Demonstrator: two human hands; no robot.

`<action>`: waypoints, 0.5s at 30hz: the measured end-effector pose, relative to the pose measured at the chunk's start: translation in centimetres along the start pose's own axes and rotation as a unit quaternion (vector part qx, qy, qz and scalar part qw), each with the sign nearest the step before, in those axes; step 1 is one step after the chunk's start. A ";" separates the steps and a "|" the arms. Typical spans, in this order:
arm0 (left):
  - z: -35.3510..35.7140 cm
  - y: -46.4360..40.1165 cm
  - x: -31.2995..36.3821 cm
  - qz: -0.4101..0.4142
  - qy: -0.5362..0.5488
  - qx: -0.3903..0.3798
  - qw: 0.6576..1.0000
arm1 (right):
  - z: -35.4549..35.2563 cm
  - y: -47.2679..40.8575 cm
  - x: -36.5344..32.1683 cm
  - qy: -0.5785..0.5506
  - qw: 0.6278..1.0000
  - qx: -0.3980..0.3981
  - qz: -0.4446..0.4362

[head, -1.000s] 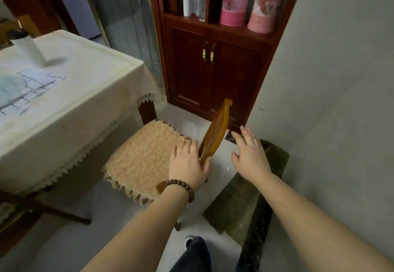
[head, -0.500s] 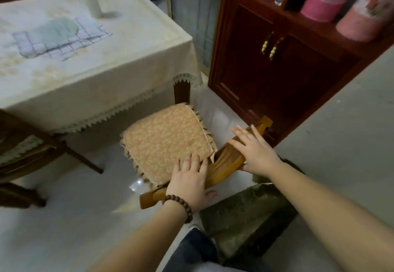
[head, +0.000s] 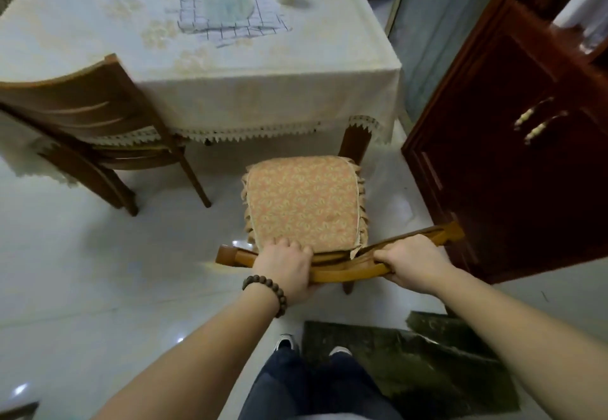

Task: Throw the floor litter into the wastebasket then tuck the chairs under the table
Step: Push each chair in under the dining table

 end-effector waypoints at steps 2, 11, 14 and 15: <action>0.1 0.2 0.1 -0.032 -0.006 0.008 0.999 | -0.4 -0.4 0.3 0.022 0.999 0.005 -0.029; -2.1 -5.6 -1.1 -0.007 -0.041 0.045 0.998 | -2.4 -4.7 5.5 0.048 0.999 -0.008 0.006; -3.2 -7.3 -3.5 -0.009 -0.063 0.046 0.997 | -3.7 -7.4 6.3 0.056 0.998 -0.002 -0.004; -3.4 -7.8 -4.1 -0.012 -0.066 0.044 0.997 | -4.1 -8.2 6.5 0.053 0.999 -0.001 -0.005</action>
Point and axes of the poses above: each hand's wrist, its own y-axis away from the middle knuckle, its own z-axis out of the palm, x = y × z, the point moved 4 cm from there along -y, towards the middle knuckle, and after that the axes turned 6 degrees about z, right-handed, at the moved point
